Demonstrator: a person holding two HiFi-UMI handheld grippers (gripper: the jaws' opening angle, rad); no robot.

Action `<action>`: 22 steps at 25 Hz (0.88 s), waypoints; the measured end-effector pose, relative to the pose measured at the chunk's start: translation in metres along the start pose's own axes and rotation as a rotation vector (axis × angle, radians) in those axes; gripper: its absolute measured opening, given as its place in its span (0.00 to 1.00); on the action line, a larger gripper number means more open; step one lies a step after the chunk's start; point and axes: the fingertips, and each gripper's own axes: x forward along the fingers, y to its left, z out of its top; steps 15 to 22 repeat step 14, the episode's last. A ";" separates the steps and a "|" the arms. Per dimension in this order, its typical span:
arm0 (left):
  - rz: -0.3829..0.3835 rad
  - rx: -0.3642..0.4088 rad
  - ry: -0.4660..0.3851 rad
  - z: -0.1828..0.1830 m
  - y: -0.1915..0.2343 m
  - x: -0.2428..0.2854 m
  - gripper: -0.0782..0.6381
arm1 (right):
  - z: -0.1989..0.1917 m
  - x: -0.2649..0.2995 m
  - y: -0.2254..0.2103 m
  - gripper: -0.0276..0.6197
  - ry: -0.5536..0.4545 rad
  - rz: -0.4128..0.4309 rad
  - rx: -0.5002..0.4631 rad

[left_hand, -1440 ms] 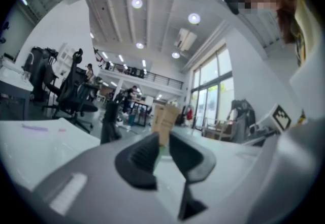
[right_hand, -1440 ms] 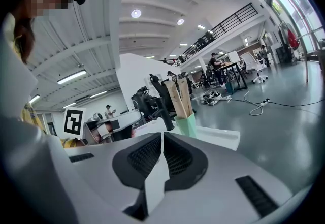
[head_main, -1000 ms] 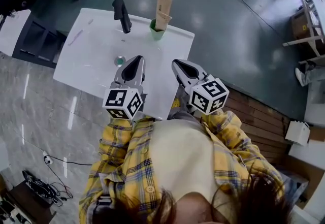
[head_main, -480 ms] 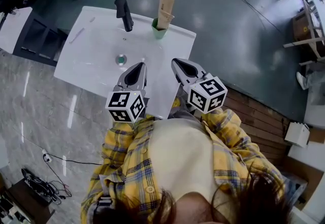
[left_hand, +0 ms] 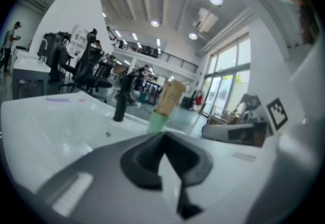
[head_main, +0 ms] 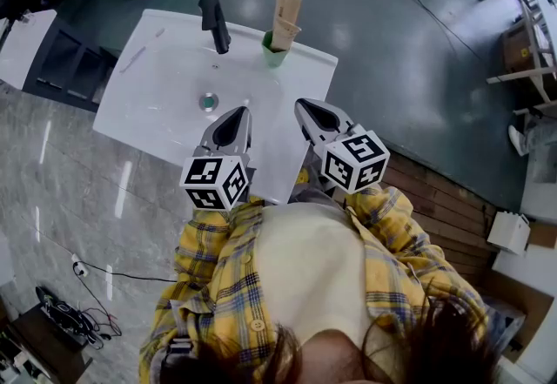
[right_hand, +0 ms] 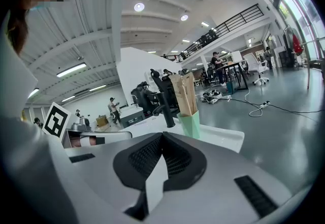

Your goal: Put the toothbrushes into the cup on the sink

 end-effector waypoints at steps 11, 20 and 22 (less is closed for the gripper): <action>0.015 -0.002 -0.004 0.004 0.003 0.000 0.12 | 0.001 0.004 -0.002 0.06 0.011 -0.004 -0.004; 0.021 -0.005 -0.004 0.004 0.002 0.001 0.12 | 0.001 0.005 -0.003 0.06 0.017 -0.008 -0.008; 0.021 -0.005 -0.004 0.004 0.002 0.001 0.12 | 0.001 0.005 -0.003 0.06 0.017 -0.008 -0.008</action>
